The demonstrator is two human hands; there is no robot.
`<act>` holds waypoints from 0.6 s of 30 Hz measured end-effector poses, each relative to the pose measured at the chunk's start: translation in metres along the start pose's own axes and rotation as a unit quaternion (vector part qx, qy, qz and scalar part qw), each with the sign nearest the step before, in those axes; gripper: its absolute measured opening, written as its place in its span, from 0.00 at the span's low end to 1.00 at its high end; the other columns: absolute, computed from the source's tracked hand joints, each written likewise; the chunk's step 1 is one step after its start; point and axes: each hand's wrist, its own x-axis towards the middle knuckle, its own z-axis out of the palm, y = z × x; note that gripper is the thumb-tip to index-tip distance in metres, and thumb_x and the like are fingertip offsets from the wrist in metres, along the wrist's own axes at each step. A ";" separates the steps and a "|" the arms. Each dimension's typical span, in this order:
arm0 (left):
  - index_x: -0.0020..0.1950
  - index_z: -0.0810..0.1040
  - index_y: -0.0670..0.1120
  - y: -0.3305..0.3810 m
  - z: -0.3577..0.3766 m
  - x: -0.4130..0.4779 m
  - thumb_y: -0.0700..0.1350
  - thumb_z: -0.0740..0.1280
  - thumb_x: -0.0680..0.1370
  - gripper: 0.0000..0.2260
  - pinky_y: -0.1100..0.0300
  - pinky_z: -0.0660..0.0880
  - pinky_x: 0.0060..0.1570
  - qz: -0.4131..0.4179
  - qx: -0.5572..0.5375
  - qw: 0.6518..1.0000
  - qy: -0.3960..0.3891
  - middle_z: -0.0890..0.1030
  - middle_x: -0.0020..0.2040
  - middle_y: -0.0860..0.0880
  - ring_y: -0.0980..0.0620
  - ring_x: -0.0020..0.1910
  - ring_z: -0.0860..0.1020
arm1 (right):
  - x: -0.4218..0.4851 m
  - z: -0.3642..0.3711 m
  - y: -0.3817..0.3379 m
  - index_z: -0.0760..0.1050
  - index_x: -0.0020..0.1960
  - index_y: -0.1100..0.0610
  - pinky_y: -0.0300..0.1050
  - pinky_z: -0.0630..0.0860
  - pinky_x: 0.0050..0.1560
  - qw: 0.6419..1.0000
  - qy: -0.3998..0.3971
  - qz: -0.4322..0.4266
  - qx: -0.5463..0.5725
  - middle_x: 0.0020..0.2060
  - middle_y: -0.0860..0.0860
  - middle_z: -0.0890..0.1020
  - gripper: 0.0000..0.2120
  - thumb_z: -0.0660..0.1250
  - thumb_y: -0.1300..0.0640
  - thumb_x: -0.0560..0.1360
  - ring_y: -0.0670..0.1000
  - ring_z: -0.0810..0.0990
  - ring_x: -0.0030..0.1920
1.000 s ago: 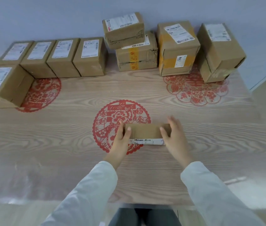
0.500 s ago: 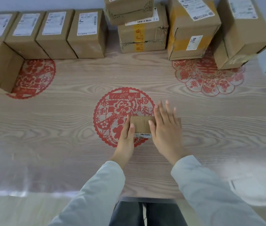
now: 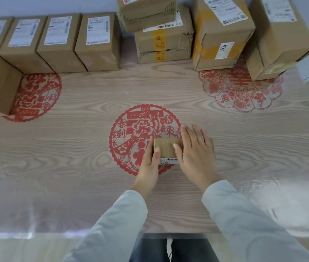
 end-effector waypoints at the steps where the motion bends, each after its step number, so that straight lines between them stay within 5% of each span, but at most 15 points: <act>1: 0.78 0.53 0.54 0.000 -0.002 -0.001 0.53 0.53 0.82 0.24 0.65 0.57 0.65 0.002 0.002 1.000 -0.007 0.61 0.76 0.55 0.61 0.70 0.60 | 0.000 0.000 0.002 0.68 0.69 0.67 0.53 0.56 0.70 1.000 -0.001 -0.011 0.006 0.65 0.61 0.75 0.34 0.39 0.42 0.82 0.61 0.68 0.70; 6: 0.78 0.51 0.55 -0.006 -0.014 -0.005 0.60 0.59 0.74 0.34 0.68 0.56 0.67 0.023 0.004 0.999 -0.036 0.57 0.74 0.63 0.69 0.69 0.57 | -0.014 -0.013 0.035 0.59 0.73 0.60 0.60 0.49 0.73 0.992 0.047 -0.017 0.118 0.74 0.61 0.61 0.38 0.50 0.32 0.76 0.61 0.50 0.75; 8: 0.78 0.52 0.56 -0.009 -0.018 -0.005 0.59 0.62 0.72 0.36 0.67 0.58 0.68 0.024 0.000 0.999 -0.043 0.60 0.73 0.63 0.67 0.69 0.60 | -0.028 -0.020 0.048 0.55 0.75 0.54 0.55 0.48 0.74 0.966 0.047 0.064 0.245 0.76 0.54 0.55 0.40 0.64 0.36 0.72 0.54 0.44 0.76; 10: 0.78 0.52 0.56 -0.013 -0.019 -0.004 0.58 0.64 0.72 0.36 0.65 0.61 0.68 0.025 0.012 0.998 -0.059 0.64 0.70 0.64 0.66 0.68 0.64 | -0.039 -0.022 0.052 0.47 0.76 0.50 0.50 0.45 0.75 0.917 -0.047 0.130 0.375 0.75 0.44 0.49 0.47 0.73 0.46 0.69 0.45 0.40 0.76; 15: 0.78 0.53 0.55 -0.018 -0.016 -0.004 0.59 0.63 0.73 0.36 0.64 0.66 0.68 0.024 0.027 0.997 -0.066 0.70 0.69 0.62 0.64 0.68 0.68 | -0.043 -0.019 0.050 0.53 0.77 0.51 0.37 0.64 0.67 0.842 -0.070 0.208 0.494 0.71 0.43 0.66 0.44 0.74 0.57 0.69 0.42 0.65 0.69; 18: 0.78 0.55 0.53 -0.017 -0.018 -0.008 0.58 0.62 0.74 0.34 0.66 0.68 0.65 0.029 0.023 0.999 -0.039 0.72 0.70 0.58 0.64 0.66 0.70 | -0.044 -0.021 0.046 0.62 0.74 0.49 0.38 0.72 0.60 0.815 -0.058 0.245 0.522 0.61 0.43 0.76 0.36 0.74 0.56 0.70 0.42 0.76 0.59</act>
